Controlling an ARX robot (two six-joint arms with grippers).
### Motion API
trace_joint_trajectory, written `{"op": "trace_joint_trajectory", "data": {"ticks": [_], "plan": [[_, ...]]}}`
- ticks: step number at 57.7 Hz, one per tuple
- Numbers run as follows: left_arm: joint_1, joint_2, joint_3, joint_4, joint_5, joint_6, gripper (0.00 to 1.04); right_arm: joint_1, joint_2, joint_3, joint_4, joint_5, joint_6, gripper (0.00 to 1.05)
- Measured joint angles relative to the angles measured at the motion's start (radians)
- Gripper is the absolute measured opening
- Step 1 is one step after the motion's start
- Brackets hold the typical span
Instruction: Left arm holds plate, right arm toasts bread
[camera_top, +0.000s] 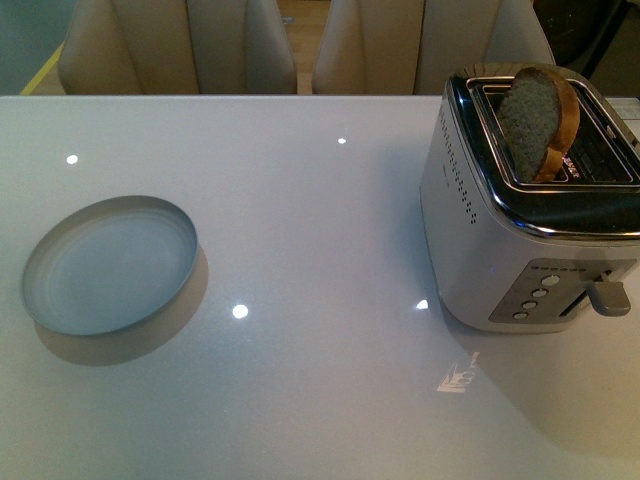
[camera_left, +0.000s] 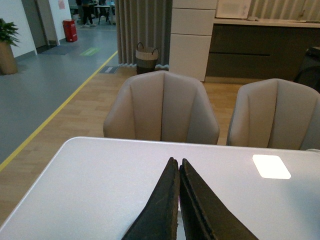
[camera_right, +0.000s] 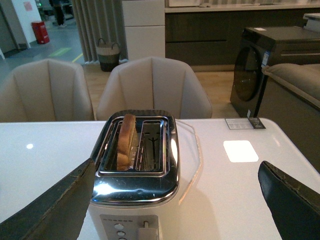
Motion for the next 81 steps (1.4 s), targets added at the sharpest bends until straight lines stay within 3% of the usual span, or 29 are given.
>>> {"op": "trace_joint_trajectory", "data": {"ticks": [38, 51, 81], "plan": [[0.0, -0.354, -0.179, -0.164, -0.001, 0.0, 0.03, 0.0, 0.0, 0.0, 0.0, 0.0, 0.0, 0.96], [0.0, -0.511, -0.18, -0.314, 0.0, 0.0, 0.03, 0.0, 0.0, 0.0, 0.0, 0.0, 0.0, 0.96], [0.0, -0.686, -0.18, -0.487, -0.001, 0.0, 0.03, 0.0, 0.0, 0.0, 0.0, 0.0, 0.0, 0.96]]}}
